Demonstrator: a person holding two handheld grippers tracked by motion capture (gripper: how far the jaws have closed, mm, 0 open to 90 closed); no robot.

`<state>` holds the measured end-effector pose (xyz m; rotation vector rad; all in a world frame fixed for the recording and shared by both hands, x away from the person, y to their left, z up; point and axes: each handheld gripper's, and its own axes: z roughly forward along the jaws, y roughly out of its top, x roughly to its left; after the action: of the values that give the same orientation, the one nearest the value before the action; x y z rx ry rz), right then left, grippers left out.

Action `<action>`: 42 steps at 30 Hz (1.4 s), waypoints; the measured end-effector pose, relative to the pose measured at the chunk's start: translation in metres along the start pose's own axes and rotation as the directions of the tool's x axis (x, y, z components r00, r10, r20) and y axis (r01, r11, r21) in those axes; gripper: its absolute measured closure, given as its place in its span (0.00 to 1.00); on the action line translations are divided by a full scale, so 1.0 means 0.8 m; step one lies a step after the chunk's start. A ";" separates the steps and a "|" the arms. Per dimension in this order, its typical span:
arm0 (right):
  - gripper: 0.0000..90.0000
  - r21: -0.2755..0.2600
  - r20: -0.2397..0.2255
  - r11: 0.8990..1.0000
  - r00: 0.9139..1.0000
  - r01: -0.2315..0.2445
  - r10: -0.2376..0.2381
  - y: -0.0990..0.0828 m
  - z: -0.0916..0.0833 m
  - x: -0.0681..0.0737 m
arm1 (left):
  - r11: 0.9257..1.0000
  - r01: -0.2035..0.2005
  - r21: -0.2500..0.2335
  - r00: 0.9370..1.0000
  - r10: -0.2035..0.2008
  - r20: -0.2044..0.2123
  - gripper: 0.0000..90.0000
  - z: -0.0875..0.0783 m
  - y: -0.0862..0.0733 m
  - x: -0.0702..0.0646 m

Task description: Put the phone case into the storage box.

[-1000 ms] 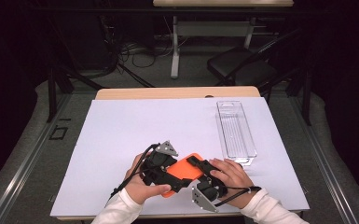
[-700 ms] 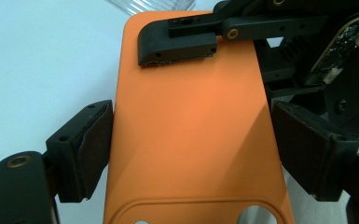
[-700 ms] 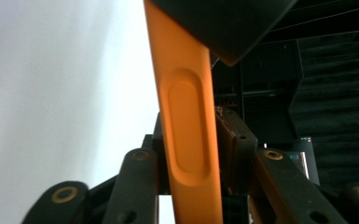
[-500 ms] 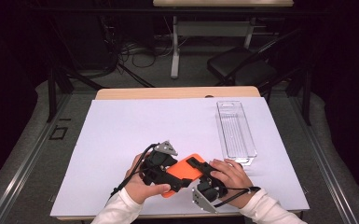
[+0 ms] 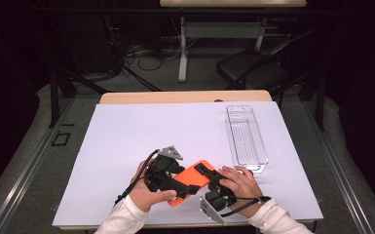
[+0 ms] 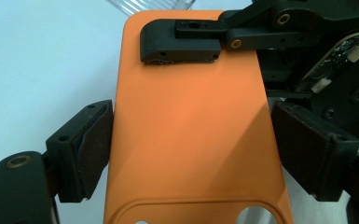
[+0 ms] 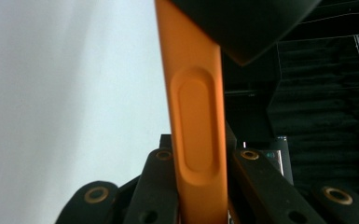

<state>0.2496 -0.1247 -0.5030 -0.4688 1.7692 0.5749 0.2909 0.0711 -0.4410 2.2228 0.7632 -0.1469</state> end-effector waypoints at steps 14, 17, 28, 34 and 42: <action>0.96 0.001 0.003 0.999 0.999 -0.049 0.049 -0.001 0.002 0.008 | 1.000 -0.009 -0.012 1.000 0.009 -0.003 0.17 0.002 -0.001 0.001; 0.96 0.002 0.000 0.999 0.999 -0.055 0.055 -0.001 0.002 0.009 | 1.000 -0.022 -0.019 1.000 0.022 -0.009 0.17 0.001 -0.002 0.001; 0.96 0.004 -0.003 0.996 0.996 -0.087 0.087 -0.004 0.001 0.010 | 0.999 -0.029 -0.036 1.000 0.029 -0.006 0.17 -0.003 -0.003 0.000; 0.97 0.013 -0.022 0.990 0.990 -0.139 0.140 -0.007 0.002 0.013 | 0.999 -0.022 -0.048 1.000 0.021 -0.006 0.14 -0.006 -0.003 -0.001; 0.96 0.024 -0.013 0.990 0.990 -0.137 0.137 -0.011 0.003 0.013 | 0.997 -0.019 -0.069 0.999 0.017 -0.028 0.13 -0.018 -0.004 0.002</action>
<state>0.2541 -0.1308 -0.5147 -0.3379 1.8300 0.6475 0.2886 0.0839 -0.4334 2.1699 0.7521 -0.0797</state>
